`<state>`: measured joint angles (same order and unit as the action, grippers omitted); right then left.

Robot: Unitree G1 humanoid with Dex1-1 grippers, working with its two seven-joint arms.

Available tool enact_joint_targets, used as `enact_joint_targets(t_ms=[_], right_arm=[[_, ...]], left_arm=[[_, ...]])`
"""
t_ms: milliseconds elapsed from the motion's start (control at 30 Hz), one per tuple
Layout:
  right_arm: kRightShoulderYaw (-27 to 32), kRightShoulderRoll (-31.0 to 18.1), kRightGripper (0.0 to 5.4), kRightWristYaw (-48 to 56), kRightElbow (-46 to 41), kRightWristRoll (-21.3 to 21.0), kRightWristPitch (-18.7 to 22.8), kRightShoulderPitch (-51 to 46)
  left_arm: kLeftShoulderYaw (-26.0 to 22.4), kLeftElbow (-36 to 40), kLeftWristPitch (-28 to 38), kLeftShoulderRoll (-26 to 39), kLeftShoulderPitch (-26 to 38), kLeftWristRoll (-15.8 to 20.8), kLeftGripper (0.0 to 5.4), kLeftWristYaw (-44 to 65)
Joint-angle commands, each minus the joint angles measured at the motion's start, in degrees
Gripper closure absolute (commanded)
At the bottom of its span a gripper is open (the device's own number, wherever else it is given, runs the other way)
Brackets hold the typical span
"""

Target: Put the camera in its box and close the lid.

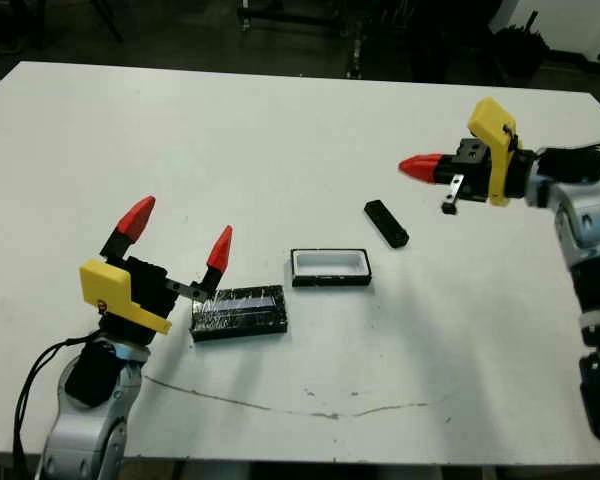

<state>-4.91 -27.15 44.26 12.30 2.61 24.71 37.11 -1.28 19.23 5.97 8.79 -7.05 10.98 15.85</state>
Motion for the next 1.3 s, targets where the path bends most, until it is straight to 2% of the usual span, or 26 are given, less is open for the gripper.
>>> enact_joint_targets(t_ms=[33,233,367,700,967,1133,1300], right_arm=[[-0.26,1.16,5.07,-6.54,-6.50,-2.15,7.27,-3.94],[-3.14,1.99,4.22,-10.70,-9.07,-4.63,6.32,-7.89],[-3.56,2.77,3.71,-10.71,-8.58,-3.94,6.39,-8.67],[-3.93,3.00,2.30,-7.16,-4.02,-1.46,10.25,-6.33],[-3.46,3.69,1.21,-7.58,-3.00,-0.43,10.39,-5.08],[-4.35,3.86,0.51,-8.57,-2.09,-1.69,6.90,-5.07],[-3.53,5.59,0.01,-10.09,-0.01,-1.49,5.48,-4.67]], left_arm=[[-0.06,-0.70,0.13,0.25,-0.64,-0.26,0.00,0.12],[0.02,-0.40,-0.03,0.04,-1.25,-0.59,0.00,-0.31],[0.03,-0.44,0.18,0.00,-1.31,-0.40,0.00,-0.17],[0.03,-1.10,0.61,-0.11,-1.19,-0.58,0.00,-0.16],[0.20,-0.35,-0.08,0.05,-1.50,-0.90,0.00,-0.46],[0.21,-0.60,0.19,-0.03,-1.52,-0.61,0.00,-0.26],[0.24,-0.76,0.53,0.01,-1.68,-0.66,0.00,-0.14]])
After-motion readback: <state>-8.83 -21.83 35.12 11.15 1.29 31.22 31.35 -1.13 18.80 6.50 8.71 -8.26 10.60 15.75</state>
